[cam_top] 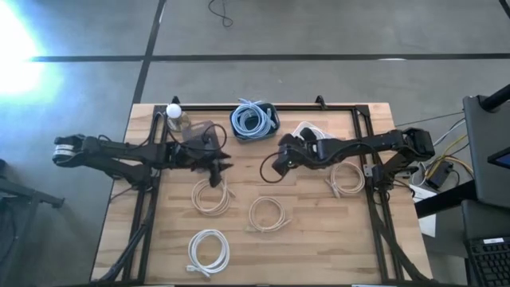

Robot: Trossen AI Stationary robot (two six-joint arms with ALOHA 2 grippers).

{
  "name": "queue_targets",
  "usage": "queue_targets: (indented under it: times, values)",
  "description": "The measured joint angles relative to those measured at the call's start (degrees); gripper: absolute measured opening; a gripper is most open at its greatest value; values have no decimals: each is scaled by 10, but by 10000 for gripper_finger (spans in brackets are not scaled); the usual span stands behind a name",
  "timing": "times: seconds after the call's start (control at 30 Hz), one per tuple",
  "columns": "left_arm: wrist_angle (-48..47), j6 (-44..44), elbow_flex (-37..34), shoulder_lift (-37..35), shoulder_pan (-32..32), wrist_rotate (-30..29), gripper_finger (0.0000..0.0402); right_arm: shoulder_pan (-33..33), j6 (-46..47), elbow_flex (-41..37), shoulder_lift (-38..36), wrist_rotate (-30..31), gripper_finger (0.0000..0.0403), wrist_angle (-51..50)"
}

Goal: Sort HDMI cables
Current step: Put the left brown HDMI cable into the black bin

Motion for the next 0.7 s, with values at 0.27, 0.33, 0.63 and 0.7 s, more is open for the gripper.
queue_targets:
  times: [0.27, 0.33, 0.63, 0.7]
  values:
    - [-97, 2, 0, 12, -10, 95, 163, 0, 0, -23, 0, -1, 120, 28]
    - [-127, 32, 0, 22, -16, 95, 163, 0, 0, -31, 0, -2, 118, 28]
    - [-142, 103, 0, 120, -20, 95, 163, 0, -3, -46, 0, -2, 105, 28]
    - [-144, 111, 0, 145, -22, 99, 163, 0, -3, -46, 0, -2, 102, 29]
